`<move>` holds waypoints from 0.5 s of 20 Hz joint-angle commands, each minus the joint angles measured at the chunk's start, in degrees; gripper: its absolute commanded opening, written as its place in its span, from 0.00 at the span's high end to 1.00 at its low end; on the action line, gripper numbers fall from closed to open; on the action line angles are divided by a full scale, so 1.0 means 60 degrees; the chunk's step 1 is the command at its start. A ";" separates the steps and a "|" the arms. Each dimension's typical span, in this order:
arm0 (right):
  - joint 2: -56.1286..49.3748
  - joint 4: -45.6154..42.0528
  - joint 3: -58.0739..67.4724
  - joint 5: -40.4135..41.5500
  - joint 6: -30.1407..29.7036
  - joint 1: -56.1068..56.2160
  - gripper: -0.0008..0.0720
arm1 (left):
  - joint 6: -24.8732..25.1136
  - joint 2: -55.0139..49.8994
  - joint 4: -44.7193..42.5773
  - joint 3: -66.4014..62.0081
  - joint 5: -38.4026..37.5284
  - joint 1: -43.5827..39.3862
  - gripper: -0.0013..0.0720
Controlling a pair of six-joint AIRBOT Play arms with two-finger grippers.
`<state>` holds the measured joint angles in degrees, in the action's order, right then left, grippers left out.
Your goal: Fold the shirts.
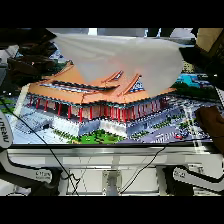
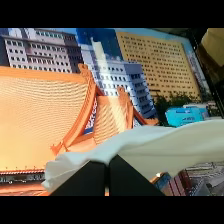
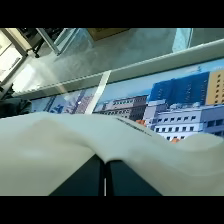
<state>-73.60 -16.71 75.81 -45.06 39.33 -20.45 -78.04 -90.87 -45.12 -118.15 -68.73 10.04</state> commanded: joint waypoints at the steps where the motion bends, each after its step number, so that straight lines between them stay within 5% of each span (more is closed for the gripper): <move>1: 0.0754 -0.2306 0.1031 -0.0178 0.1086 -0.0703 0.94 | -0.0131 0.1100 -0.1151 -0.0011 -0.0189 0.0528 0.97; 10: 0.4564 -0.6732 0.1596 -0.3184 0.3523 -0.0685 0.94 | -0.0178 0.4466 -0.1825 -0.0011 -0.2142 0.0525 0.98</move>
<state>-53.58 -46.11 84.86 -57.82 54.11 -24.43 -78.50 -70.06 -53.67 -118.21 -78.26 13.10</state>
